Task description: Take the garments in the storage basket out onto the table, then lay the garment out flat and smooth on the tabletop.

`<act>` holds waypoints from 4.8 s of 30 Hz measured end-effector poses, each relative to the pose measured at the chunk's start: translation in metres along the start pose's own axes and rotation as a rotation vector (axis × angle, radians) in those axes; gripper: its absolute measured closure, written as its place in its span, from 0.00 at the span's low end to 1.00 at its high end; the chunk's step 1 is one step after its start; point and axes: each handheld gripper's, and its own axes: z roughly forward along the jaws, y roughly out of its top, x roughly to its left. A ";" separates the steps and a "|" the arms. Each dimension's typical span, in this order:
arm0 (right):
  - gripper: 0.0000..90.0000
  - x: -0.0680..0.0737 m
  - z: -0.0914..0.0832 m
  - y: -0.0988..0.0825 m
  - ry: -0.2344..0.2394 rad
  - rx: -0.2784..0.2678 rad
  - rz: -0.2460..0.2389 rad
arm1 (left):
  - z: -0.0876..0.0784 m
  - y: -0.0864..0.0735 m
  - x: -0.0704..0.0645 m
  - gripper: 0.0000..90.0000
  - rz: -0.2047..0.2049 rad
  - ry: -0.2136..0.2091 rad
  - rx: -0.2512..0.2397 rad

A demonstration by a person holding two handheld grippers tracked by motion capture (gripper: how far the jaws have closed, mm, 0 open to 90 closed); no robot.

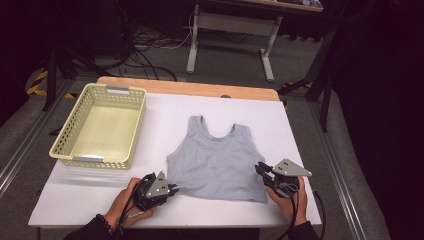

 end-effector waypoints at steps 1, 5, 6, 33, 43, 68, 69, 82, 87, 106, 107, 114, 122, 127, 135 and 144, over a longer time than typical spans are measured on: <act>0.85 0.000 0.000 0.001 0.004 -0.005 -0.002 | -0.001 0.000 -0.001 0.92 0.000 -0.001 0.001; 0.75 0.001 0.002 0.001 0.001 -0.010 -0.010 | -0.006 0.003 -0.003 0.92 0.009 -0.001 -0.016; 0.74 0.000 0.003 0.001 0.000 -0.010 -0.009 | -0.007 0.003 -0.005 0.92 0.009 -0.005 -0.019; 0.40 0.147 0.050 0.056 0.412 -0.018 -0.251 | -0.064 -0.010 0.012 0.30 -0.089 0.137 -0.217; 0.48 0.192 0.097 0.062 0.468 0.093 -0.344 | -0.067 -0.017 0.011 0.19 -0.120 0.186 -0.214; 0.90 0.193 0.091 0.045 0.390 0.085 -0.319 | 0.014 0.021 0.041 0.26 -0.240 0.337 -0.004; 0.90 0.192 0.091 0.045 0.391 0.089 -0.317 | 0.018 0.021 0.045 0.27 -0.258 0.337 0.008; 0.90 0.192 0.089 0.042 0.382 0.070 -0.315 | 0.028 0.018 0.060 0.74 -0.380 0.150 0.023; 0.91 0.192 0.088 0.042 0.387 0.065 -0.326 | 0.026 0.019 0.052 0.89 -0.321 0.186 0.034; 0.92 0.217 0.087 0.059 0.423 0.003 -0.378 | -0.013 0.013 0.047 0.89 -0.280 0.268 0.044; 0.92 0.217 0.087 0.059 0.424 0.002 -0.375 | -0.014 0.014 0.047 0.89 -0.283 0.266 0.039; 0.92 0.200 0.071 0.065 0.408 -0.051 -0.315 | -0.014 0.028 0.051 0.76 -0.317 0.298 -0.096; 0.93 0.159 0.043 0.066 0.355 -0.113 -0.202 | -0.054 0.043 0.033 0.29 -0.263 0.349 -0.328; 0.93 0.133 0.022 0.062 0.292 -0.144 -0.141 | -0.068 0.044 0.019 0.21 -0.233 0.334 -0.364; 0.93 0.100 -0.010 0.041 0.170 -0.168 -0.083 | -0.042 0.052 -0.004 0.17 -0.172 0.190 -0.305; 0.94 0.077 -0.032 0.013 0.069 -0.163 -0.037 | 0.014 0.074 -0.045 0.14 -0.096 0.059 -0.253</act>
